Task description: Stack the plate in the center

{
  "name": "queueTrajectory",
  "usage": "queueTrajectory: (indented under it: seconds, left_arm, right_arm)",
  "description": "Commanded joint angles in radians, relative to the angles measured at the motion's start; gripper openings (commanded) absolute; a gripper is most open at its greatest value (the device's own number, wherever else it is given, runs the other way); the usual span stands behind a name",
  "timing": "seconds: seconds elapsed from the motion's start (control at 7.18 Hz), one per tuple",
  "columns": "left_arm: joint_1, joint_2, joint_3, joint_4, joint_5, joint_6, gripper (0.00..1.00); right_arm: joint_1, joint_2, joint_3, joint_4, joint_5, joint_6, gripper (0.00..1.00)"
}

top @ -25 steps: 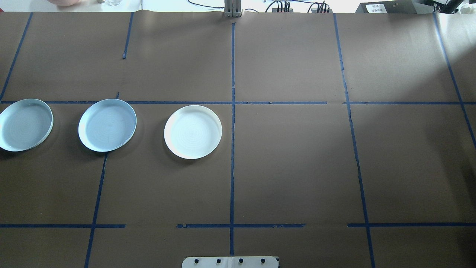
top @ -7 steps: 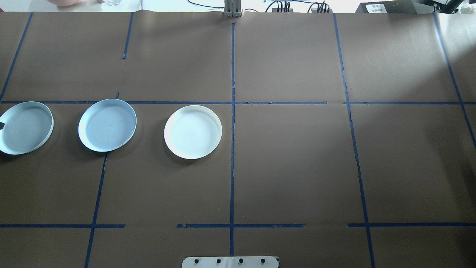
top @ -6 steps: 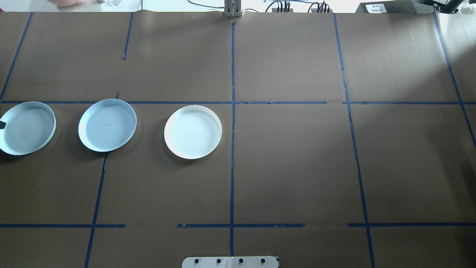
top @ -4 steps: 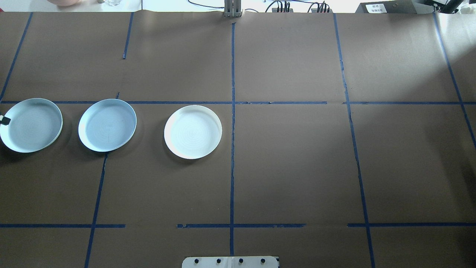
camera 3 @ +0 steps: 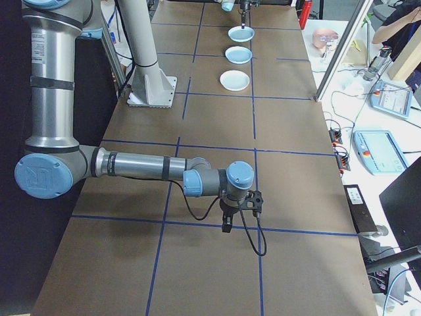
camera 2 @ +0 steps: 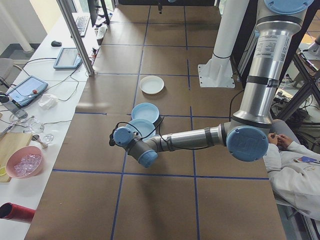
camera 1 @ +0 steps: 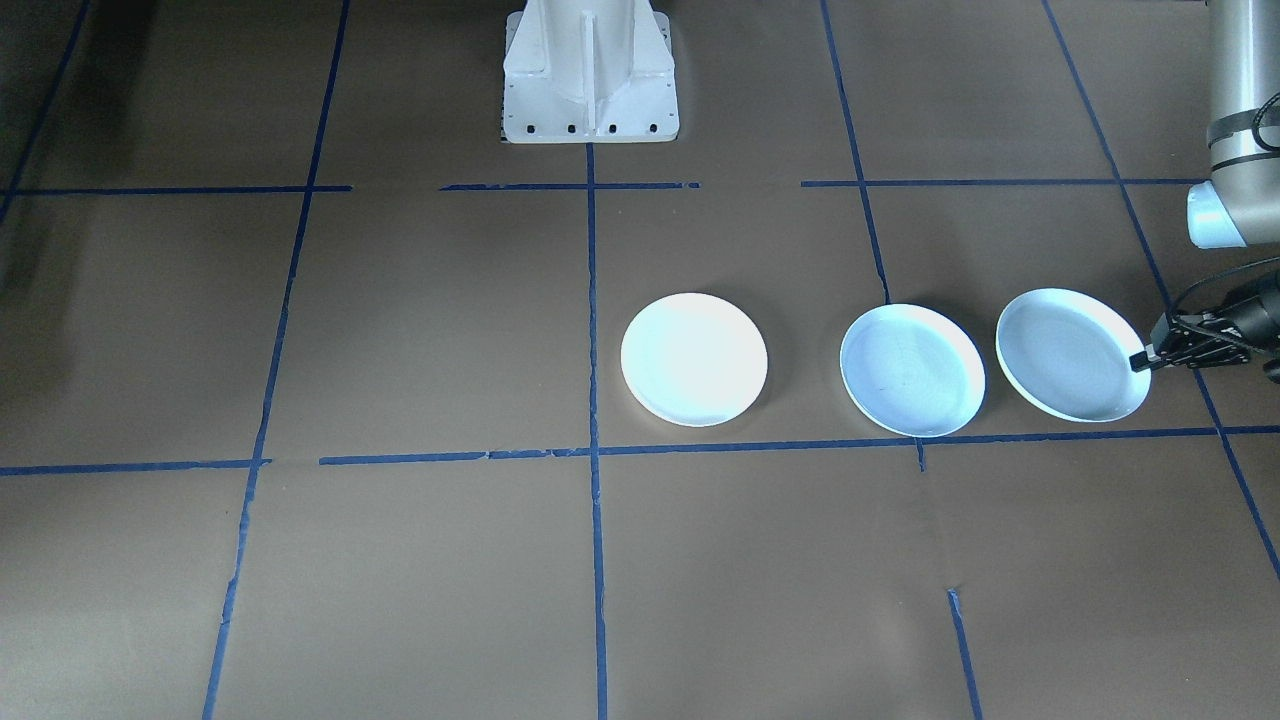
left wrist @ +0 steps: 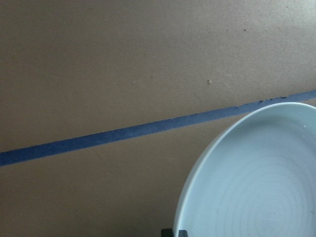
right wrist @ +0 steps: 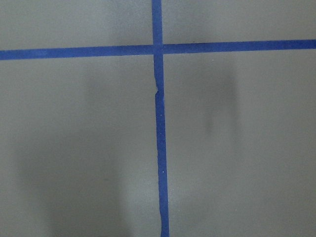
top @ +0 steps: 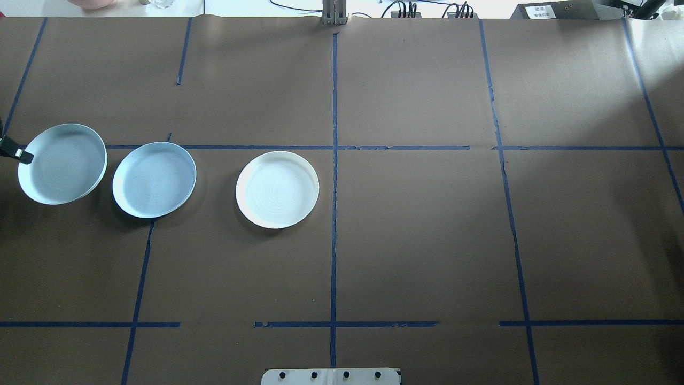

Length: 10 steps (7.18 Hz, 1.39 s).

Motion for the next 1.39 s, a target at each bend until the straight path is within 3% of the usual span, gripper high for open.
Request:
queueTrajectory:
  seconds: [0.0, 0.42, 1.25]
  left_arm:
    - [0.070, -0.069, -0.024, -0.008, 0.010, -0.169, 0.00]
    - [0.181, -0.089, -0.098, -0.006, 0.102, -0.301, 0.00]
    - [0.242, -0.071, -0.138, 0.020, 0.109, -0.370, 0.00]
  right_arm:
    - [0.000, 0.000, 0.000, 0.000, 0.000, 0.000, 1.00]
    - [0.000, 0.000, 0.000, 0.000, 0.000, 0.000, 1.00]
    - [0.000, 0.002, 0.000, 0.000, 0.000, 0.000, 1.00]
